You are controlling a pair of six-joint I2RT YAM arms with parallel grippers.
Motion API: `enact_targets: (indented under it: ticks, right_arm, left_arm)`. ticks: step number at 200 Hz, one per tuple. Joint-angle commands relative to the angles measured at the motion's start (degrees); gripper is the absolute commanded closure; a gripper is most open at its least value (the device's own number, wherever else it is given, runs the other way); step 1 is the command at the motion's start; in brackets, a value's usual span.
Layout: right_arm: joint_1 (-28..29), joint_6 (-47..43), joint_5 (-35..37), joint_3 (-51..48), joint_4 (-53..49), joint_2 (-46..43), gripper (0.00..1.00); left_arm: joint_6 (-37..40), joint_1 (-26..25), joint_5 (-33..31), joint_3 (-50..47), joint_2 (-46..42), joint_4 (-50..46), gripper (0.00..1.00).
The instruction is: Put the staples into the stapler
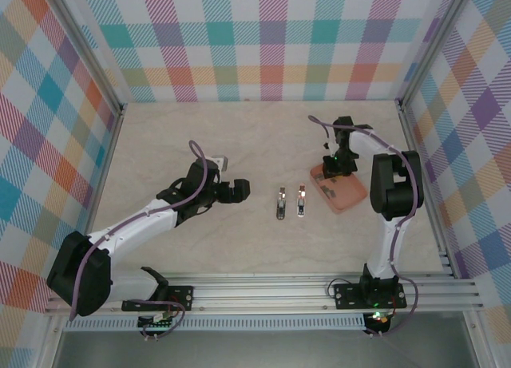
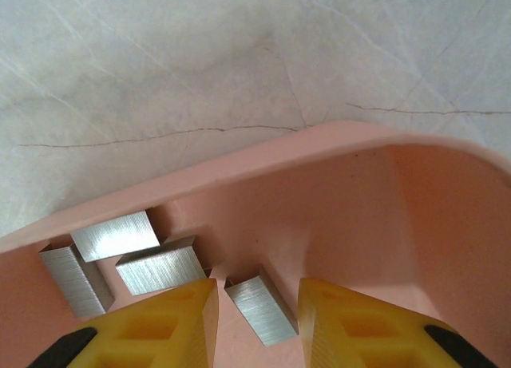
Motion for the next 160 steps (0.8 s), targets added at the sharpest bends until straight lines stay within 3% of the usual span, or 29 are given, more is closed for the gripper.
enact_targets:
  ticks: [1, 97, 160]
  right_arm:
    - [0.4, -1.2, 0.5, -1.0, 0.2, 1.0, 0.68]
    - [0.5, -1.0, 3.3, -2.2, 2.3, 2.9, 0.76]
    - [0.5, 0.5, 4.0, -3.7, 4.4, -0.9, 0.82]
  left_arm:
    - [-0.3, 0.6, 0.1, 1.8, 0.3, 0.4, 0.00]
    - [-0.3, 0.6, 0.6, 1.9, 0.0, 0.7, 0.00]
    - [-0.4, 0.5, 0.0, 1.4, -1.1, 1.5, 0.00]
